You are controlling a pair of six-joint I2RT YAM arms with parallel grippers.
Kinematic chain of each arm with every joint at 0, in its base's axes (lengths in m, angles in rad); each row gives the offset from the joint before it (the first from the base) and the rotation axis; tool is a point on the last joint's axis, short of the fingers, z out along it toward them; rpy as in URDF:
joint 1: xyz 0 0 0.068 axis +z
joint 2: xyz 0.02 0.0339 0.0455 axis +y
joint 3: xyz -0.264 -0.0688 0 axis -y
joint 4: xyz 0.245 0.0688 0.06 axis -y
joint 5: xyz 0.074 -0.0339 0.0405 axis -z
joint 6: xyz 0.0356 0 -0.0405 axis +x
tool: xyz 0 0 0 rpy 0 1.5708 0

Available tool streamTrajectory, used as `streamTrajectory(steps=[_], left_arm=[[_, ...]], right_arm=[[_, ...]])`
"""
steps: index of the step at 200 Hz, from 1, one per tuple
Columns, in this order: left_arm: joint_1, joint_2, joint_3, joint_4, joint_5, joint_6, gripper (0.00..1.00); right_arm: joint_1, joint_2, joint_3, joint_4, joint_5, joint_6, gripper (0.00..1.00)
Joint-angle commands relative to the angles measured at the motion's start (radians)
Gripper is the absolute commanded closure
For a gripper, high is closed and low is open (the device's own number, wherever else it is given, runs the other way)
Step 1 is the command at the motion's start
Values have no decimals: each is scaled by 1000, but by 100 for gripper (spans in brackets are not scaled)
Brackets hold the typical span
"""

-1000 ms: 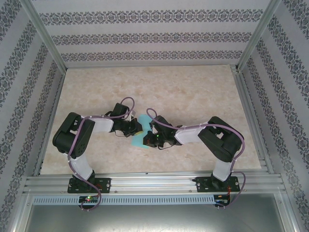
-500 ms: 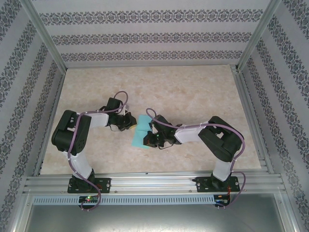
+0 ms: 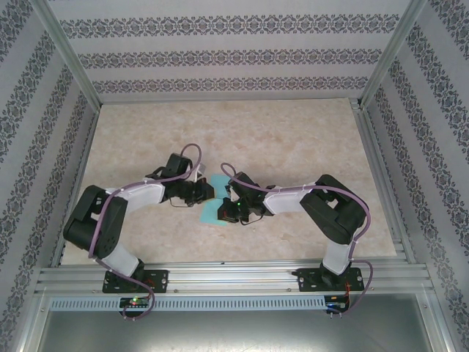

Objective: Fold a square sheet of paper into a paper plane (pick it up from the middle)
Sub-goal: Fold the triangle a second time at the center of the table.

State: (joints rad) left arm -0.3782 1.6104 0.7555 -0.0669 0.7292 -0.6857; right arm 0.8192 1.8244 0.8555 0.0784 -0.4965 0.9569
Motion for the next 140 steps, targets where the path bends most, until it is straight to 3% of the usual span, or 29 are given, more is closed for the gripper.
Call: streamTrajectory(steps=[1, 54, 90, 140], left_arm=[[-1, 64, -17, 37, -25, 4, 92], [-1, 149, 10, -32, -173, 20, 96], [-1, 136, -13, -21, -152, 17, 96], [-1, 123, -24, -10, -133, 3, 95]], right_arm=[[-12, 41, -15, -101, 28, -22, 100], [-14, -16, -9, -115, 22, -23, 100], [-11, -65, 48, -112, 10, -15, 99], [-21, 23, 123, -97, 30, 6, 97]])
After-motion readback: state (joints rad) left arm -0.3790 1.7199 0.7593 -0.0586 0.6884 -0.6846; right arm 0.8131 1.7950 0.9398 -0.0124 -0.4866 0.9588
